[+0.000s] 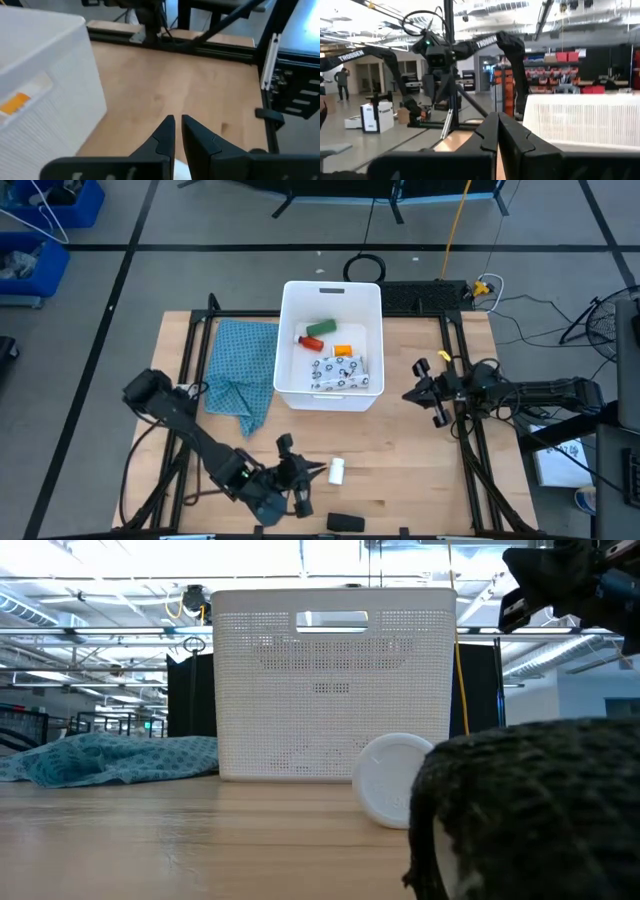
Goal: Pick & place medical supplies in basket/bin
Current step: Put the white medicine bottle into the white bin
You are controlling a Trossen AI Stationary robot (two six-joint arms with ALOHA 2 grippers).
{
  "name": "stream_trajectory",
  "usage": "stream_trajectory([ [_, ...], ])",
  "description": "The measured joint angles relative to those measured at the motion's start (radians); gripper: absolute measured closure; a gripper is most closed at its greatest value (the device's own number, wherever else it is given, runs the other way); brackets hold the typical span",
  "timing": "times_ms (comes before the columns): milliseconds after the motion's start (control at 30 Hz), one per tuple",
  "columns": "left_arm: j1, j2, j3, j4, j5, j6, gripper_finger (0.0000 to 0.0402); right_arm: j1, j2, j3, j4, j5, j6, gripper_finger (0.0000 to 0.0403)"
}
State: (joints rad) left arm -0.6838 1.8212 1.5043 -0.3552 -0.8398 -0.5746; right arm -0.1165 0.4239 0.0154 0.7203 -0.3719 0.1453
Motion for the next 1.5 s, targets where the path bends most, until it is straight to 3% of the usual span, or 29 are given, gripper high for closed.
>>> stream_trajectory([
  [200, -0.011, 0.025, 0.0, 0.023, 0.039, -0.104, 0.0364, 0.0, 0.0, 0.0, -0.03, 0.0, 0.021, 0.0403],
  [367, 0.004, 0.102, 0.0, 0.225, 0.035, -0.053, 0.0364, 0.0, 0.0, 0.0, -0.02, 0.001, 0.015, 0.0403],
  [500, 0.052, 0.16, 0.001, 0.365, 0.125, -0.048, 0.0364, 0.0, 0.0, 0.0, -0.003, 0.002, -0.003, 0.0403],
  [667, 0.11, 0.233, 0.0, 0.317, 0.348, -0.192, 0.0364, 0.0, 0.0, 0.0, 0.012, 0.003, -0.026, 0.0403],
  [767, 0.139, 0.247, -0.001, 0.276, 0.403, -0.259, 0.0357, 0.0, 0.0, 0.0, 0.014, 0.003, -0.059, 0.0403],
  [900, 0.176, 0.244, 0.001, 0.275, 0.438, -0.275, 0.0312, 0.0, 0.0, 0.0, 0.024, 0.004, -0.076, 0.0403],
  [1233, 0.269, 0.244, 0.007, 0.183, 0.692, -0.238, 0.013, 0.0, 0.0, 0.0, 0.057, 0.004, -0.117, 0.0403],
  [1333, 0.298, 0.244, 0.007, 0.214, 0.796, -0.202, 0.0106, 0.0, 0.0, 0.0, 0.071, 0.004, -0.123, 0.0403],
  [1500, 0.318, 0.244, 0.007, 0.417, 0.845, -0.223, 0.009, 0.0, 0.0, 0.0, 0.073, 0.004, -0.124, 0.0403],
])
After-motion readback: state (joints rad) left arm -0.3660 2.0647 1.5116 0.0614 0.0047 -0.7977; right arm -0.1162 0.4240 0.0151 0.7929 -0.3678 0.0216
